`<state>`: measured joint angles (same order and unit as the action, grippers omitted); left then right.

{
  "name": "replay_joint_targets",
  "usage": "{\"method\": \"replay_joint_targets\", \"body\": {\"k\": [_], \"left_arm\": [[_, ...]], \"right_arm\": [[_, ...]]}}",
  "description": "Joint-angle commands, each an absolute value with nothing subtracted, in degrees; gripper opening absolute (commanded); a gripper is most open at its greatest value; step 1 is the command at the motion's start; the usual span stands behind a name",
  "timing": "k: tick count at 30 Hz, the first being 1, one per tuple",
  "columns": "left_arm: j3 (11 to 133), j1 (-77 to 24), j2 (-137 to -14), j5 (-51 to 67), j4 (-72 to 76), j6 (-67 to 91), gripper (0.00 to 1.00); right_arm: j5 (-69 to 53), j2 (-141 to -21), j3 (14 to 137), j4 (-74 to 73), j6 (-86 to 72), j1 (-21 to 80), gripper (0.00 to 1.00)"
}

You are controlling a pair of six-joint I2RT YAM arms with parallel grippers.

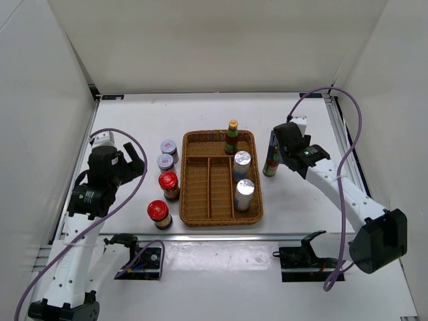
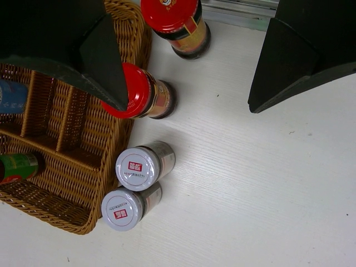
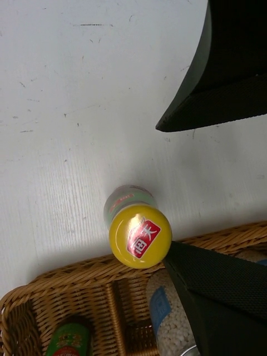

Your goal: Organize the condiment bottles

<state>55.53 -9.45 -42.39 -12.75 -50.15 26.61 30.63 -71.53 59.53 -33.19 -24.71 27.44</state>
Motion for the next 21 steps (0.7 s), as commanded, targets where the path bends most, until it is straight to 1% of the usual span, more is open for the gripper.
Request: {"method": "replay_joint_targets", "body": {"k": [1,4,8,10,11,14,15,18,19,21], "left_arm": [[55.2,-9.2,-42.4,-13.2,-50.0,26.9,1.00],[55.2,-9.2,-42.4,-13.2,-50.0,26.9,1.00],[55.2,-9.2,-42.9,-13.2,-50.0,26.9,1.00],[55.2,-9.2,-42.9,-13.2,-50.0,26.9,1.00],[55.2,-9.2,-43.4,-13.2,-50.0,26.9,1.00],[55.2,-9.2,-43.4,-12.7,-50.0,26.9,1.00],[55.2,-9.2,-43.4,-12.7,-50.0,26.9,1.00],[55.2,-9.2,-43.4,-12.7,-50.0,26.9,1.00],[55.2,-9.2,-43.4,-12.7,-50.0,26.9,1.00],[55.2,-9.2,-43.4,-12.7,-50.0,26.9,1.00]], "right_arm": [[30.4,-71.5,59.0,-27.7,-24.7,26.9,0.81],[27.9,-72.1,58.3,-24.4,-24.2,25.8,0.78],[28.4,-74.6,58.3,-22.4,-23.6,25.8,0.76],[28.4,-75.9,58.8,-21.8,-23.6,25.8,0.70],[28.4,-77.2,59.5,-21.2,-23.6,25.3,0.62],[30.3,-79.2,61.6,-22.4,-25.4,25.3,0.48],[31.3,-79.9,62.5,-25.0,-26.4,25.3,0.36],[37.4,-78.8,63.5,-27.1,-27.7,27.3,0.18],[39.4,-78.1,64.3,-27.8,-27.7,28.0,0.08],[44.4,-76.6,66.2,-30.0,-27.7,31.1,0.01]]}}
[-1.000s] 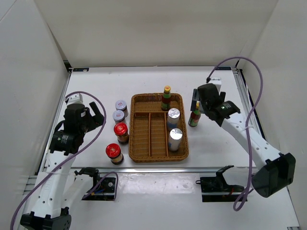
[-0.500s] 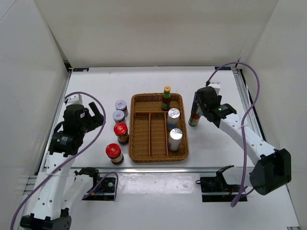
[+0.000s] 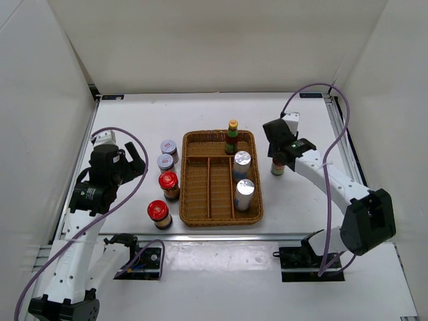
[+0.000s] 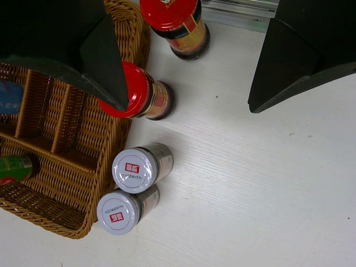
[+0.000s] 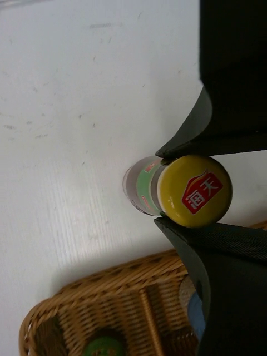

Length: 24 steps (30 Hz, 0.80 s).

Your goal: Organize the condiment bottles

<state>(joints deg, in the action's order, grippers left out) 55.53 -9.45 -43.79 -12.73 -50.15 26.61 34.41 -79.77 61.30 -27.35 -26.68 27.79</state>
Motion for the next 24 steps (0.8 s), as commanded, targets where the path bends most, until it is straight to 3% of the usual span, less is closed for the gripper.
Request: {"method": "replay_joint_targets", "body": {"k": [1,6,10,16,24], "left_arm": [[55.2,-9.2,-43.4,-12.7,-50.0,26.9,1.00],[55.2,-9.2,-43.4,-12.1,-50.0,26.9,1.00],[55.2,-9.2,-43.4,-12.1,-50.0,26.9,1.00],[55.2,-9.2,-42.9,-12.1,-50.0,26.9,1.00],[55.2,-9.2,-42.9,-12.1,-50.0,26.9,1.00]], "right_arm": [[49.5,-76.6,69.3,-31.0,-27.7,32.2,0.00],[56.7,-76.8,82.1,-30.1,-20.1,40.0,0.00],[56.6,-81.5,91.7,-20.6,-9.9,45.5,0.00],[47.1,-89.7,101.5,-11.4,1.5,50.8,0.00],[25.0,-99.6,105.3,-7.7,-0.8,49.8,0.00]]}}
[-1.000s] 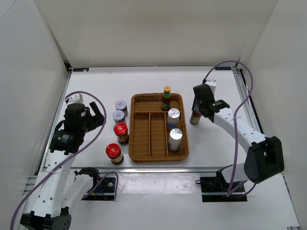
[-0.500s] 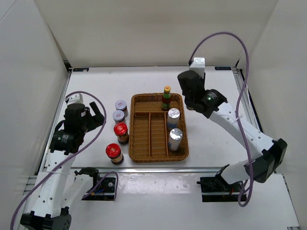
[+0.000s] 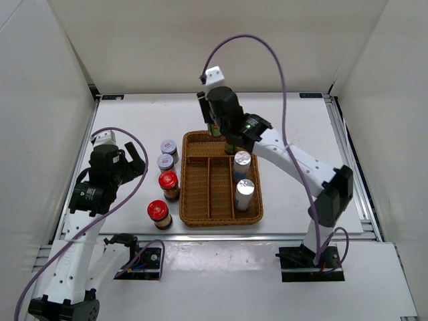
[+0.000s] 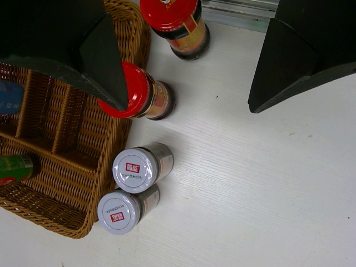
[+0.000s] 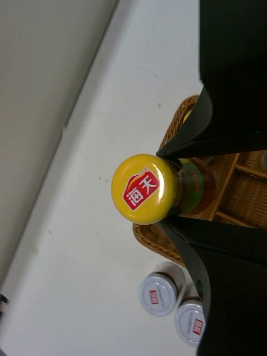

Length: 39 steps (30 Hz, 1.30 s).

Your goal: Organize the condiment bottles

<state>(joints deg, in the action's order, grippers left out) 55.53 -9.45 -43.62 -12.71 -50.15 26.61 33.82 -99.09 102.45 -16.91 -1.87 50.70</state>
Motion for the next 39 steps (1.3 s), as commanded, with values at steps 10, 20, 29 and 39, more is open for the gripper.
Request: {"method": "replay_joint_targets", "body": {"k": [10,20,29,39], "left_arm": [[55.2,-9.2,-42.4,-12.1,-50.0,26.9,1.00],[55.2,-9.2,-43.4,-12.1,-50.0,26.9,1.00],[55.2,-9.2,-43.9,-12.1,-50.0,26.9,1.00],[55.2,-9.2,-43.9,-12.1,-50.0,26.9,1.00]], "right_arm": [[18.1,-108.1,98.3,1.1,-6.3,46.3,0.00],[17.9,-113.3,96.2,-0.3,-9.7,45.8,0.10],[25.6,-109.3,104.1,-16.0,-10.3,48.1,0.88],[39.0,-108.2,112.5,-19.8,0.5,59.6,0.99]]}}
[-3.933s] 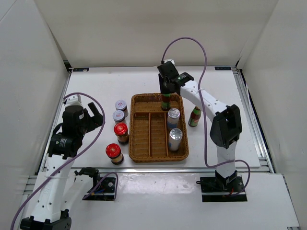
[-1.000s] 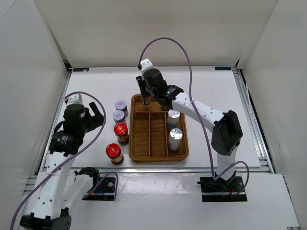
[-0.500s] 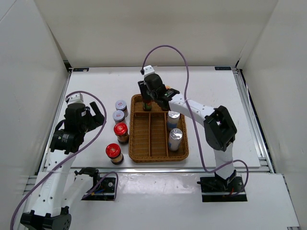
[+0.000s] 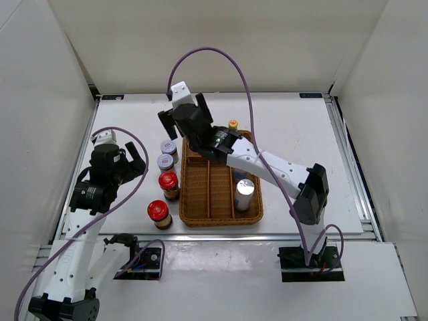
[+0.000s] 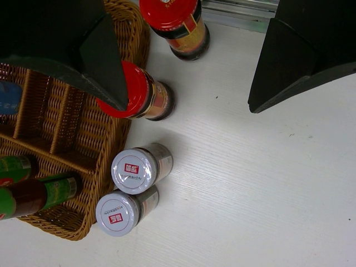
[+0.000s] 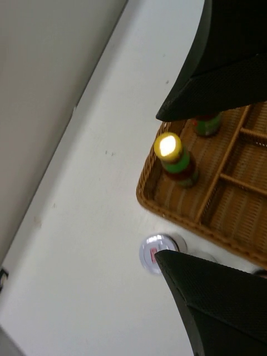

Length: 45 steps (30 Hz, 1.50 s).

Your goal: Organize the condiment bottles

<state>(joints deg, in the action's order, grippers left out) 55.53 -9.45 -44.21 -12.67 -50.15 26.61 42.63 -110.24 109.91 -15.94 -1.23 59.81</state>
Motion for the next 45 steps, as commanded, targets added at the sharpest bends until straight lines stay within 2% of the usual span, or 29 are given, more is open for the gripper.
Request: {"method": "replay_joint_targets", "body": {"k": [1,5,13,23,36,45], "left_arm": [[55.2,-9.2,-43.9,-12.1,-50.0,26.9,1.00],[55.2,-9.2,-43.3,-13.3,-50.0,26.9,1.00],[55.2,-9.2,-41.0,-15.1,-50.0,27.4,1.00],[55.2,-9.2,-41.0,-15.1,-50.0,27.4,1.00],[55.2,-9.2,-41.0,-15.1,-50.0,27.4,1.00],[55.2,-9.2,-41.0,-15.1,-50.0,27.4,1.00]], "right_arm": [[35.2,-108.2,112.5,-19.9,-0.3,59.6,0.99],[19.6,-109.9,113.9,-21.1,-3.3,58.5,0.99],[6.6,-127.3,134.4,-35.0,-6.8,56.2,0.99],[-7.5,-137.0,136.1,-33.3,-13.2,50.3,0.98],[-8.6,-144.1,141.0,-32.3,-13.2,49.7,0.95],[-9.8,-147.3,141.5,-31.7,-14.2,49.7,0.88]]}}
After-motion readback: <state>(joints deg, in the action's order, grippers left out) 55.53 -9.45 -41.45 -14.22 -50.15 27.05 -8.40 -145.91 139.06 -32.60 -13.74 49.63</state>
